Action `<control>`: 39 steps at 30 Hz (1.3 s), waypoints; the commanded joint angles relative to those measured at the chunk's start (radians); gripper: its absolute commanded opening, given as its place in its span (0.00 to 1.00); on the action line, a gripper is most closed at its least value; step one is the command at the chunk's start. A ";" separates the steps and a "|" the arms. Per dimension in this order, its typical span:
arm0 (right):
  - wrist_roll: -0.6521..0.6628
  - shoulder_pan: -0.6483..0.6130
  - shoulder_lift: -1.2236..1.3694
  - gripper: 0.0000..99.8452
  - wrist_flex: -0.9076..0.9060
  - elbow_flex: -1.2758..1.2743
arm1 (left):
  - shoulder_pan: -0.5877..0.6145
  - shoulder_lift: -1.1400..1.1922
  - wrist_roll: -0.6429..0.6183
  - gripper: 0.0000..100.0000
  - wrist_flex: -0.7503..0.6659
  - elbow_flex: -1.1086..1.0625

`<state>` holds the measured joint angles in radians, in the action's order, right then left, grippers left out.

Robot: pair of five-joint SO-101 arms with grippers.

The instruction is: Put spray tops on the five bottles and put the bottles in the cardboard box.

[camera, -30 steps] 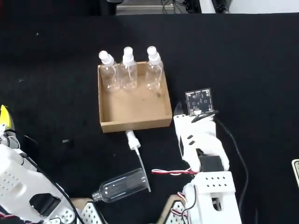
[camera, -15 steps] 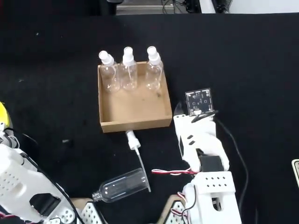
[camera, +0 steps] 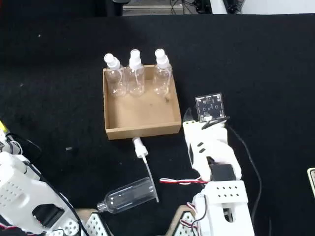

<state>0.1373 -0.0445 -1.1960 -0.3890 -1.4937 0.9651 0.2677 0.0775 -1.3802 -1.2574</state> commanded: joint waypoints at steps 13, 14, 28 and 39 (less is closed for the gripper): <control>-0.002 0.014 -0.015 0.02 0.026 0.007 | -0.147 -0.522 0.100 0.03 0.199 -0.197; -0.002 0.014 -0.015 0.02 0.026 0.007 | -0.168 -0.588 0.117 0.03 0.253 -0.216; 0.000 0.017 -0.015 0.02 0.032 0.005 | -0.464 -1.559 -0.055 0.03 1.235 -0.225; 0.000 0.011 -0.015 0.02 0.032 0.004 | -0.822 -1.855 -0.055 0.03 1.330 -0.298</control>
<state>0.1373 -0.0445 -1.1960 -0.3890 -1.4937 0.2332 -1.5551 0.0345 -0.0529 -1.5673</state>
